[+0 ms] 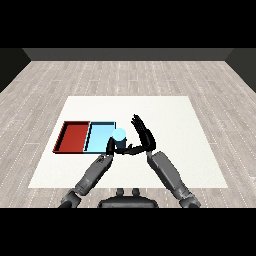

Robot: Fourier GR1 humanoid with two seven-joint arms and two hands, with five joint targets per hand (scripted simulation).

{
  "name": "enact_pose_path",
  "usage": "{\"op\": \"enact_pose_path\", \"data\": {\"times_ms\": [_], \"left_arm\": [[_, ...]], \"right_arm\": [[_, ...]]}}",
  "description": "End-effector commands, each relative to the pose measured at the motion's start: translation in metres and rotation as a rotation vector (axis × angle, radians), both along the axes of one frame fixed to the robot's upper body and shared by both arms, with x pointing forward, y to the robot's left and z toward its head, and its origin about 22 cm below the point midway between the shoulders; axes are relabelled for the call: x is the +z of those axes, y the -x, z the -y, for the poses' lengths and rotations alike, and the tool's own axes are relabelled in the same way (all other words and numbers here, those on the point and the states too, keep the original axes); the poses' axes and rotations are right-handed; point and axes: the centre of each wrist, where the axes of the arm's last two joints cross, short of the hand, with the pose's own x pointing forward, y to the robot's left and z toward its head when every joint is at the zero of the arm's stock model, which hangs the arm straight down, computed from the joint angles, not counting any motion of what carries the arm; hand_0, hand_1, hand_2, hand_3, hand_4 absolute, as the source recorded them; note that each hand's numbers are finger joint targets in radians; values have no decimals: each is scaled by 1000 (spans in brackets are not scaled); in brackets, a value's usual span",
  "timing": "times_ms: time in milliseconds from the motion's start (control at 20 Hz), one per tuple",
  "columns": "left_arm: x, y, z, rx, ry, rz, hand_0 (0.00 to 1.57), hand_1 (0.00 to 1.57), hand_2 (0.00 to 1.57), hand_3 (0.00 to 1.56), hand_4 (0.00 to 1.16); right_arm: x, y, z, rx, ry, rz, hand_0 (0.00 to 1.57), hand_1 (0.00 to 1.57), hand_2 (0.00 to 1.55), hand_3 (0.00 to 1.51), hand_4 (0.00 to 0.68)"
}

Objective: Pick the blue can and put it in the blue box

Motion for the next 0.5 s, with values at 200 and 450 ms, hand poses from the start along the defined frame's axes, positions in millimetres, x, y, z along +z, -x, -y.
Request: {"op": "enact_pose_path", "data": {"times_ms": [200,450], "left_arm": [[7,-7,-7,29,-43,16,1571,1571,1571,1491,1127],[11,-26,-43,100,-85,-21,1571,1571,1571,1494,1137]], "right_arm": [[18,36,55,-116,-71,56,0,0,0,0,0],[27,28,113,-214,-113,82,0,0,0,0,0]]}}
